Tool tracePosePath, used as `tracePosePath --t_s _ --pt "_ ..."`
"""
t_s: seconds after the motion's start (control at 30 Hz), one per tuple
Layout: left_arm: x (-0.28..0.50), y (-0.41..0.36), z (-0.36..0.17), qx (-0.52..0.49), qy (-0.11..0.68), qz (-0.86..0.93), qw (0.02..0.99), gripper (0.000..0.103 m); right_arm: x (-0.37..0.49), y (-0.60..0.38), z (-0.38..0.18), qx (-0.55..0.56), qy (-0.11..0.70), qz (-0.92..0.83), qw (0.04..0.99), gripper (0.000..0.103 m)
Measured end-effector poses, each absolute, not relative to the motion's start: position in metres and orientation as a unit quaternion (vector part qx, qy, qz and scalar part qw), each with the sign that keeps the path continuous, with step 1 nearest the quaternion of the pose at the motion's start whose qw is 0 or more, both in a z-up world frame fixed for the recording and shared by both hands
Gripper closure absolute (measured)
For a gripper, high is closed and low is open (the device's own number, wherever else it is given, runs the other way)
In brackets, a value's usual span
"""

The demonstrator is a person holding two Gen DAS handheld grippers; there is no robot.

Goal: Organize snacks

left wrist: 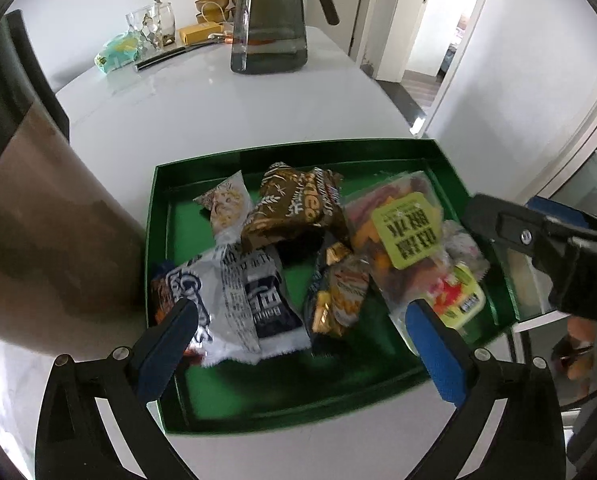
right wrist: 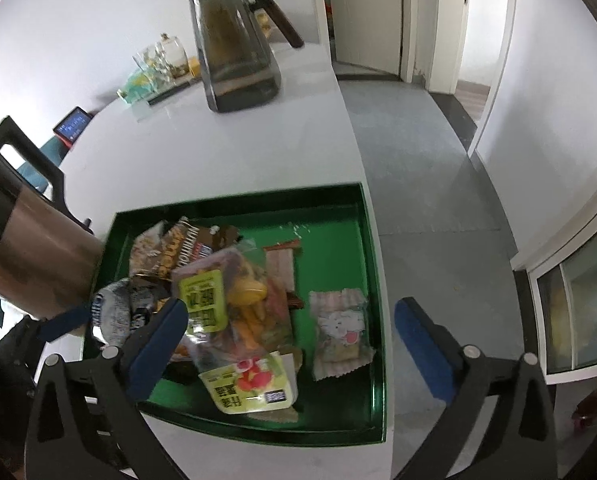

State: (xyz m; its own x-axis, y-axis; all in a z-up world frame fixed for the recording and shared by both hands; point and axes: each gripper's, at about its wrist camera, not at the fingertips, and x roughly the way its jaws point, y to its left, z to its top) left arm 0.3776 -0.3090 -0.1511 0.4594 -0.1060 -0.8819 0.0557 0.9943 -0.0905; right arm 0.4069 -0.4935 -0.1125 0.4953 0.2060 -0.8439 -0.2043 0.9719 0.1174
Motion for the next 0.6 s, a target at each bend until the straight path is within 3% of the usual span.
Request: tracePosePath --t_s 0.6 --pt "0.243 -0.252 -0.058 -0.055 0.397 -0.041 0.915 0.001 0.263 -0.444 -0.029 -0.042 0.378 0.144 0.914 0.0"
